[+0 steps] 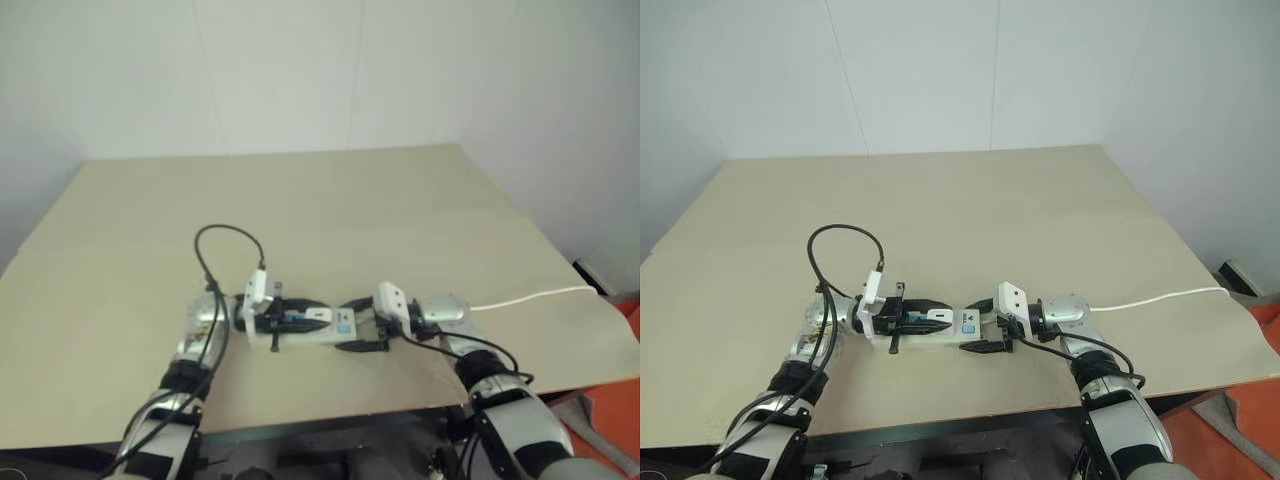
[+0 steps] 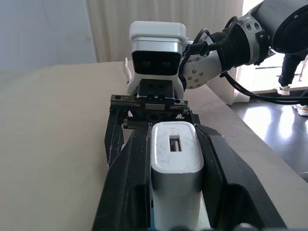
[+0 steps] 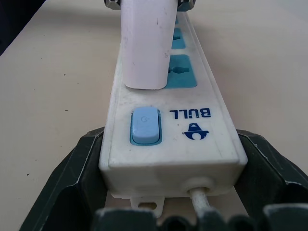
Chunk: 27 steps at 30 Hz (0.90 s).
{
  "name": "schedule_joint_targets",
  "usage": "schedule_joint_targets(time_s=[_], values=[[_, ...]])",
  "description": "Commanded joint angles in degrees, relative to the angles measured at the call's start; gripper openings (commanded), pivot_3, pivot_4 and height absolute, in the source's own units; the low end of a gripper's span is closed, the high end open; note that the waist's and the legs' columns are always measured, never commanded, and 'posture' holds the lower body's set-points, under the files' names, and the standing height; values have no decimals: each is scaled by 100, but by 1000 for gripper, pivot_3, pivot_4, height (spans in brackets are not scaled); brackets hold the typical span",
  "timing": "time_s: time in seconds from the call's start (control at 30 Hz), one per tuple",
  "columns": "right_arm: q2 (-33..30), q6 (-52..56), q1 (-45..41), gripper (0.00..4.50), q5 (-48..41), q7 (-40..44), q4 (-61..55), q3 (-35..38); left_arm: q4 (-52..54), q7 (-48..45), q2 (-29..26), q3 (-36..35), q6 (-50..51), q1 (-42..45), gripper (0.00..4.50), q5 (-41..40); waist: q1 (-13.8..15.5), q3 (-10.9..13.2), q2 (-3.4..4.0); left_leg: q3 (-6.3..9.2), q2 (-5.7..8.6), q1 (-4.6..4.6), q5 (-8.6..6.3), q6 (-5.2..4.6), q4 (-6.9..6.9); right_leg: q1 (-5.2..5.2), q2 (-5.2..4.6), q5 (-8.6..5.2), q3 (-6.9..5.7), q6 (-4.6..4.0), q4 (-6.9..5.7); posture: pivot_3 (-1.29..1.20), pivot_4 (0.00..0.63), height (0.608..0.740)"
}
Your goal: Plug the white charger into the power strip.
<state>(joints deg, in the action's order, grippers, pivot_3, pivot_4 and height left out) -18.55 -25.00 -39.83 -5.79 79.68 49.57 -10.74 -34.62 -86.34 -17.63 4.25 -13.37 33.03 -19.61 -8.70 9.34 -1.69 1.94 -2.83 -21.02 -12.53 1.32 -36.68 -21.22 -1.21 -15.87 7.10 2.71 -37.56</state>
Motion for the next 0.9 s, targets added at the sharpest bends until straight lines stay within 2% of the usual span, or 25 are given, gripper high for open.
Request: schedule_joint_targets(time_s=[0.03, 0.33, 0.4, 0.43, 0.7, 0.9], values=[[25, 11, 268, 3407, 340, 147, 124, -351, -538, 143, -218, 179, -172, -262, 1020, 481, 3, -15, 2, 0, 0, 1, 0, 0, 1, 2, 0, 0, 0, 0, 2, 0, 150, 740], [35, 3, 300, 3407, 390, 94, 101, -377, -706, 252, -308, 334, 7, -293, 1020, 442, 16, -58, -3, -2, 1, 45, 0, 0, 26, 30, -1, -4, 2, 0, 15, 0, 150, 740], [37, -9, 306, 3407, 406, 82, 100, -382, -702, 287, -285, 297, 119, -267, 1740, 364, 11, -59, -2, -1, 0, 79, 0, 0, 52, 69, 0, -7, 1, -2, 44, 0, 150, 740], [37, -11, 307, 3407, 410, 78, 102, -384, -704, 315, -277, 281, 152, -253, 1941, 349, 1, -60, -1, -3, 1, 82, 0, 0, 62, 86, -1, -10, 3, -6, 50, 0, 150, 740], [22, -6, 328, 3407, 418, 71, 93, -391, -530, 221, -349, 140, 279, -170, 4370, 224, 14, -76, 16, -6, 1, 83, 0, 0, 76, 91, -2, -17, 5, -13, 56, 0, 150, 740], [27, 32, 307, 3407, 431, -12, 84, -370, 405, 118, -726, -85, 1217, -144, 4473, -180, 0, -74, 13, -5, 0, 82, 0, 0, 76, 69, -2, -18, 5, -14, 55, 0, 150, 740]])
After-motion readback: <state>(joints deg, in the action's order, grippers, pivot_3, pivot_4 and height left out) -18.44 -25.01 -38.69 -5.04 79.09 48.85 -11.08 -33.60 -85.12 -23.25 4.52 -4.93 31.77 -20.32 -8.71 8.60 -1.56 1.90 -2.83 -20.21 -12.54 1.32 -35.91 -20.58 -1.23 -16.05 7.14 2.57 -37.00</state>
